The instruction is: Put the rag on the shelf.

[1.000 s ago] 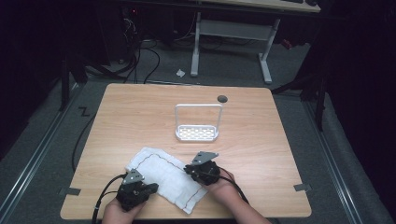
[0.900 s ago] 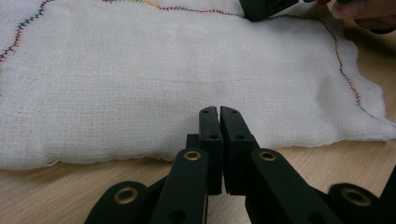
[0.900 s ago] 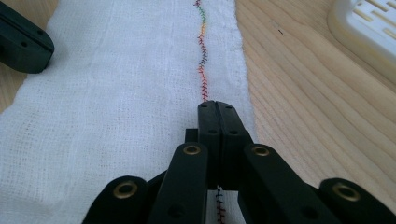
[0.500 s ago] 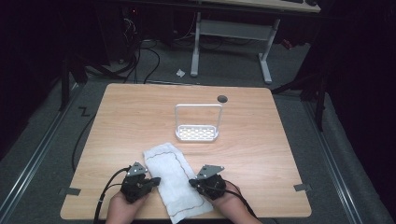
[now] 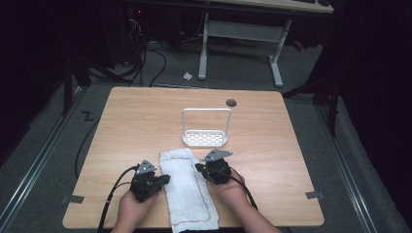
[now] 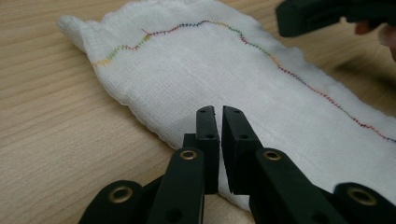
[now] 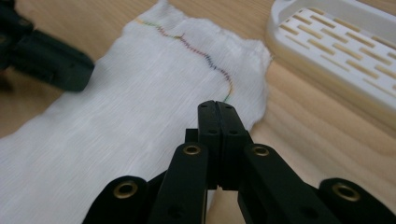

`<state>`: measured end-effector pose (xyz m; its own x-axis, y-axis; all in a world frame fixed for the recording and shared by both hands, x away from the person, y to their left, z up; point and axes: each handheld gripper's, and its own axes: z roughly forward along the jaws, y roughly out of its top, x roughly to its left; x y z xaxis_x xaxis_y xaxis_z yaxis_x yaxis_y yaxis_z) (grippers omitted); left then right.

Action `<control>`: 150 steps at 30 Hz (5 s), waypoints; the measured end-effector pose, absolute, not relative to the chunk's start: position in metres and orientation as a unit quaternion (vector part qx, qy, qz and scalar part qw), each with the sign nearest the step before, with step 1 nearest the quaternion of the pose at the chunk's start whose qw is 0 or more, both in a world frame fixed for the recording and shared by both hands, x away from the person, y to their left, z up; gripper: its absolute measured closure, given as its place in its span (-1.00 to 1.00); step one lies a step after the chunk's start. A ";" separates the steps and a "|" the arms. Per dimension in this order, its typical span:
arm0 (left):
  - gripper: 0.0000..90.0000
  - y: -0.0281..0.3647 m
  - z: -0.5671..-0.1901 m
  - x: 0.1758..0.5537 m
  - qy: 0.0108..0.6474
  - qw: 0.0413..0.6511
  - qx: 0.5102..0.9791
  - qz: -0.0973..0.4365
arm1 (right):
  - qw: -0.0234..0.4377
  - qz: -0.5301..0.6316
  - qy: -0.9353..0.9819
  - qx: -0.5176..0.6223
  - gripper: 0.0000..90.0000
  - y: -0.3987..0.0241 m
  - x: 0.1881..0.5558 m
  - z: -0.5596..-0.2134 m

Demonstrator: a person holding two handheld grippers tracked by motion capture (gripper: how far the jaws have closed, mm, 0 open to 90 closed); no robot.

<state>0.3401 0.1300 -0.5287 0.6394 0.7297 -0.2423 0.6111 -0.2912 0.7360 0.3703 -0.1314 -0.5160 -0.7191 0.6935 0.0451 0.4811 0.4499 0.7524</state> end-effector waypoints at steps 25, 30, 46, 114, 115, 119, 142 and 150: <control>0.88 0.061 -0.535 0.332 0.347 0.425 0.835 0.035 | 0.139 0.370 0.839 0.374 1.00 -0.200 0.335 -0.530; 0.84 0.065 -0.533 0.334 0.344 0.425 0.836 0.036 | 0.149 0.369 0.839 0.372 1.00 -0.198 0.332 -0.531; 0.04 0.075 -0.535 0.395 0.427 0.452 0.779 0.076 | 0.149 0.374 0.837 0.370 0.98 -0.199 0.332 -0.532; 0.90 0.076 -0.534 0.391 0.424 0.493 0.758 0.056 | 0.151 0.419 0.792 0.418 0.82 -0.184 0.366 -0.521; 0.91 0.077 -0.533 0.390 0.424 0.496 0.756 0.058 | 0.152 0.422 0.790 0.418 0.82 -0.184 0.365 -0.520; 0.90 0.078 -0.525 0.385 0.418 0.510 0.748 0.069 | 0.160 0.432 0.786 0.412 0.82 -0.184 0.360 -0.513; 0.91 0.078 -0.450 0.376 0.382 0.580 0.708 0.131 | 0.228 0.494 0.749 0.379 0.82 -0.189 0.355 -0.443; 0.91 0.077 -0.417 0.379 0.361 0.599 0.697 0.158 | 0.254 0.516 0.733 0.364 0.82 -0.190 0.356 -0.411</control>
